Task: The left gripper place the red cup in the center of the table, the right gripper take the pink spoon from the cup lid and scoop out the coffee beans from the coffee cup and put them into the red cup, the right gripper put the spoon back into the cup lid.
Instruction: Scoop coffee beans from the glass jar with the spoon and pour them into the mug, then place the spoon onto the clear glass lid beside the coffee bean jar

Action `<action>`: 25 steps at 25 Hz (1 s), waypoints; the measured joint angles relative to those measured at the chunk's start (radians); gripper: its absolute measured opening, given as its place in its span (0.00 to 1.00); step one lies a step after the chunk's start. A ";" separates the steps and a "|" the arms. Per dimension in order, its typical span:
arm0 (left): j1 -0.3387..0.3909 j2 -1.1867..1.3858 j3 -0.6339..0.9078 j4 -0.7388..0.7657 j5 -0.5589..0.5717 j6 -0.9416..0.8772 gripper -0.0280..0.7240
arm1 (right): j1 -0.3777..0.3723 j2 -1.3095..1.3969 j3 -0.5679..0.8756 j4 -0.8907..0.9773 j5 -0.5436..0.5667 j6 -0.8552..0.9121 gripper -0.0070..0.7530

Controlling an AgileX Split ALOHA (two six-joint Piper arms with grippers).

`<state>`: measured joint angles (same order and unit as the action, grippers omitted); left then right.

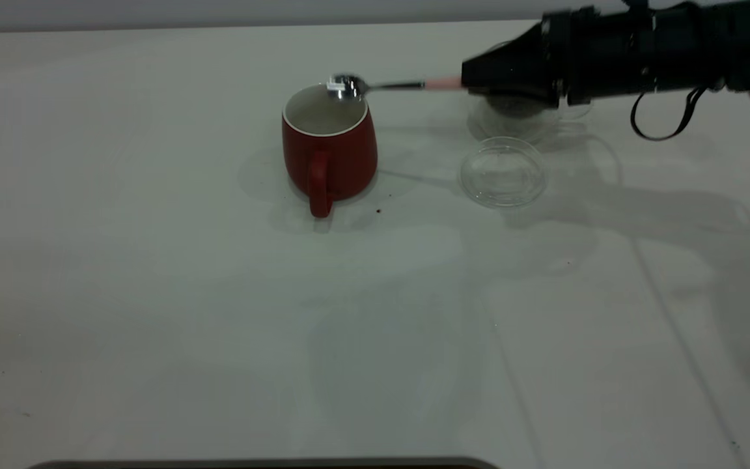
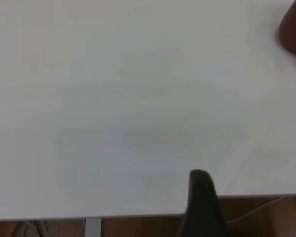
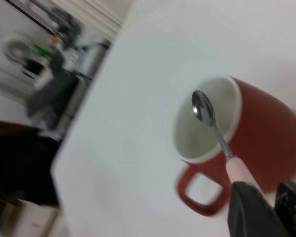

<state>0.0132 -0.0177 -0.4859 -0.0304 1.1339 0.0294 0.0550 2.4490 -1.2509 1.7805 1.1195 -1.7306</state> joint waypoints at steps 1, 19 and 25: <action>0.000 0.000 0.000 0.000 0.000 0.000 0.82 | -0.013 -0.018 0.008 0.000 0.006 0.043 0.16; 0.000 0.000 0.000 0.000 0.000 0.000 0.82 | -0.292 -0.142 0.446 0.016 -0.111 0.323 0.16; 0.000 0.000 0.000 -0.001 0.000 0.000 0.82 | -0.292 -0.031 0.358 0.019 -0.125 0.342 0.16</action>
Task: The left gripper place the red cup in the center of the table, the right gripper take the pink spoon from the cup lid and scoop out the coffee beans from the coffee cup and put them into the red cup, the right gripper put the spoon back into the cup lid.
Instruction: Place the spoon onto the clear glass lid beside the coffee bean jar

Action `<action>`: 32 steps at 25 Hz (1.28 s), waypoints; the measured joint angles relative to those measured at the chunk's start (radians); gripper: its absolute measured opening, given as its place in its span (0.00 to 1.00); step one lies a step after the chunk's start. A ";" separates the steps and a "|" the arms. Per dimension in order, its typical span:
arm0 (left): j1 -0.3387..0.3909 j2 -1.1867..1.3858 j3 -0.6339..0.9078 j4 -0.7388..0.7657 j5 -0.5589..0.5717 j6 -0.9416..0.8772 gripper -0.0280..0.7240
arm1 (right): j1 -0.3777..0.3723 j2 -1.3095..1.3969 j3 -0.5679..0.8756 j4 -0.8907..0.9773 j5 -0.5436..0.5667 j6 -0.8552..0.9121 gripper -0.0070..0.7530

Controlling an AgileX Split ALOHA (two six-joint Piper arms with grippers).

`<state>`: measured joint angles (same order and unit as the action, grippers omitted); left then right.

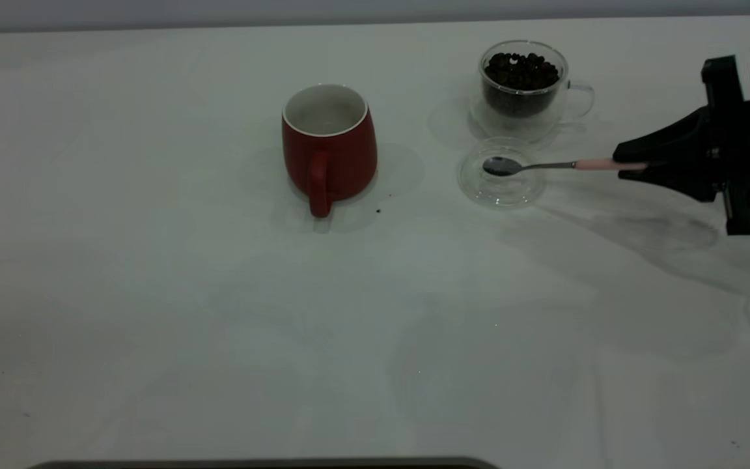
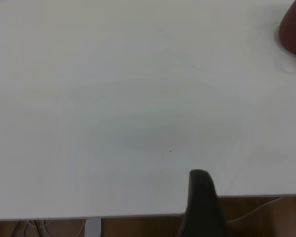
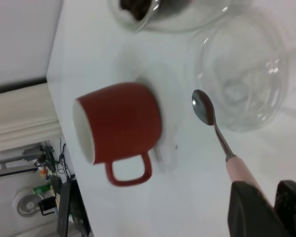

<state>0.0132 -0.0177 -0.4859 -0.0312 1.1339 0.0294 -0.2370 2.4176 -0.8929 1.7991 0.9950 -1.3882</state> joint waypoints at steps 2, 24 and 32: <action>0.000 0.000 0.000 0.000 0.000 0.000 0.82 | 0.000 0.029 -0.034 0.000 0.000 0.002 0.16; 0.000 0.000 0.000 0.000 0.000 -0.001 0.82 | 0.020 0.224 -0.228 0.001 0.107 -0.025 0.16; 0.000 0.000 0.000 0.000 0.000 -0.001 0.82 | 0.020 0.224 -0.229 0.002 0.103 -0.051 0.16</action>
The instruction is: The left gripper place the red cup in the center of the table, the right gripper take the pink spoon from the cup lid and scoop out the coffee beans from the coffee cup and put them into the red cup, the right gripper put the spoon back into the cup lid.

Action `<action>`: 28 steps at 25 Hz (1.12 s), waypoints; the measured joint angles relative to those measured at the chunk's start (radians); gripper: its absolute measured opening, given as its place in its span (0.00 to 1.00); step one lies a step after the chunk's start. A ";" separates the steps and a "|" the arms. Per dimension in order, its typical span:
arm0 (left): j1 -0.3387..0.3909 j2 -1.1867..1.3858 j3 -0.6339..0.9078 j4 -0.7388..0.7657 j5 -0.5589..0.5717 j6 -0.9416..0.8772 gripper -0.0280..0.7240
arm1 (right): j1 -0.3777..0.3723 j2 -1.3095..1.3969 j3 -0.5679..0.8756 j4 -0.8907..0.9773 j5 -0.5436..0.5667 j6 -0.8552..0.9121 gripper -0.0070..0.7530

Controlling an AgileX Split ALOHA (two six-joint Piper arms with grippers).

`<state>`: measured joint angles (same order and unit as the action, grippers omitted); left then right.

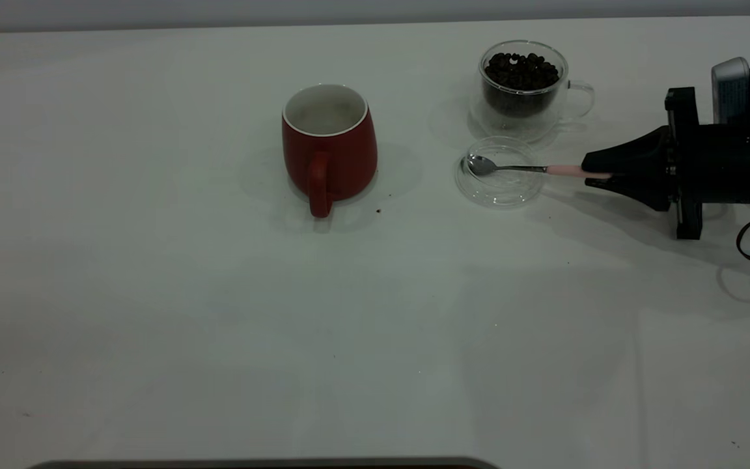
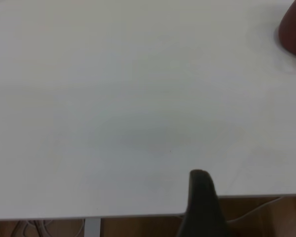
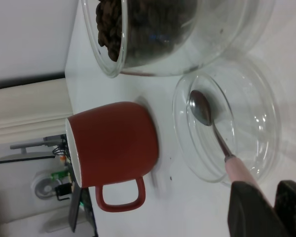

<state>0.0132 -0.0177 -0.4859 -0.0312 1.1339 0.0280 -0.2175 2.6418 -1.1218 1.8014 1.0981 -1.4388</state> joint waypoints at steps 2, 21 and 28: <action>0.000 0.000 0.000 0.000 0.000 0.000 0.82 | 0.000 0.000 0.000 0.001 -0.001 -0.018 0.16; 0.000 0.000 0.000 0.000 0.000 0.002 0.82 | -0.014 -0.018 0.000 -0.052 -0.017 -0.007 0.75; 0.000 0.000 0.000 0.000 0.000 0.002 0.82 | -0.117 -0.170 0.001 -0.367 -0.092 0.221 0.77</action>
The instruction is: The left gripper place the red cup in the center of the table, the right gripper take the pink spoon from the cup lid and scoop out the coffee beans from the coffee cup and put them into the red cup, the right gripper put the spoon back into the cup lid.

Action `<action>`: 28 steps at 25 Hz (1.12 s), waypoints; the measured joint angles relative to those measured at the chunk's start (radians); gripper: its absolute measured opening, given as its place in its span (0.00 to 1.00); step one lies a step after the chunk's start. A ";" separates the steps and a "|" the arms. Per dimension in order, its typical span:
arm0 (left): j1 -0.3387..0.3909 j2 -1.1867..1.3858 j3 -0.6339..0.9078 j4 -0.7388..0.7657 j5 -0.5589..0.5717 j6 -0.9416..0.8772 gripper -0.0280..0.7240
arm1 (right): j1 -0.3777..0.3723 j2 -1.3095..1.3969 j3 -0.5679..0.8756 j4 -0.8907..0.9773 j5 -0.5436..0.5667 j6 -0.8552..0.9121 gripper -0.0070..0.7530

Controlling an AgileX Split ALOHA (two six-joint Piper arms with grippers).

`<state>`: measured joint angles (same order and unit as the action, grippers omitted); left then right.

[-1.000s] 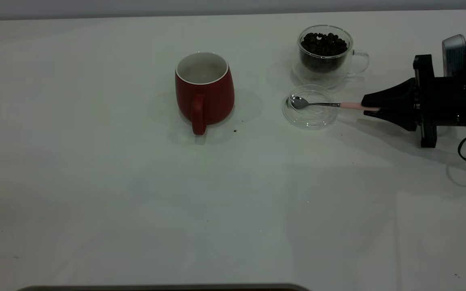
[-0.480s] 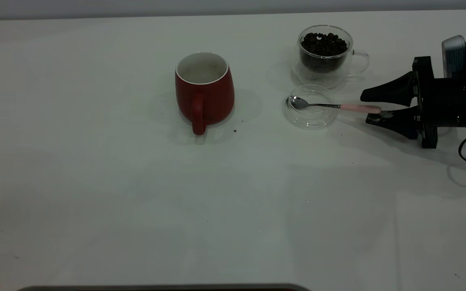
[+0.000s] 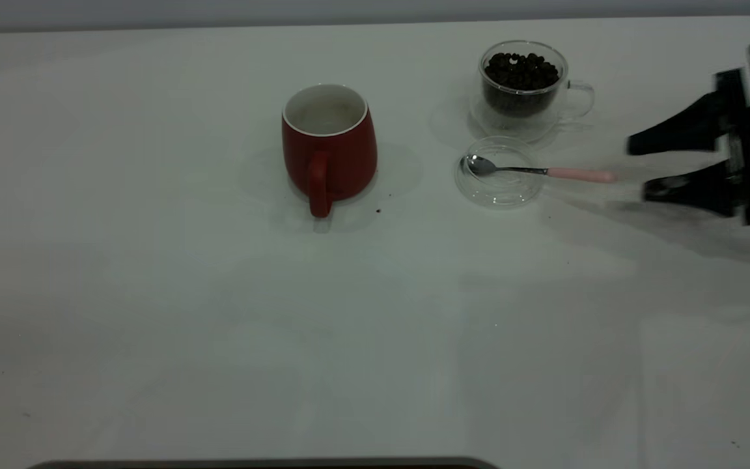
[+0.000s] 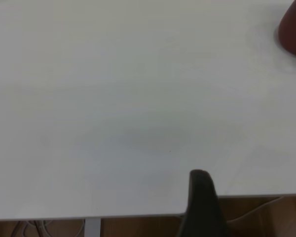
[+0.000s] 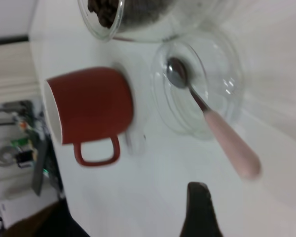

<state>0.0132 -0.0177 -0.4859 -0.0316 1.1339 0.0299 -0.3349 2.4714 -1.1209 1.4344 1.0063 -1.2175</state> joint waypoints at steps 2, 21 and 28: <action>0.000 0.000 0.000 0.000 0.000 0.000 0.82 | -0.020 -0.057 0.000 -0.106 -0.016 0.088 0.77; 0.000 0.000 0.000 0.000 0.000 0.000 0.82 | 0.182 -0.947 0.076 -1.091 0.079 0.759 0.70; 0.000 0.000 0.000 0.000 0.000 -0.003 0.82 | 0.206 -1.273 0.282 -1.122 0.079 0.826 0.70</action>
<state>0.0132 -0.0177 -0.4859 -0.0316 1.1339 0.0272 -0.1287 1.1980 -0.8387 0.3123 1.0856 -0.3917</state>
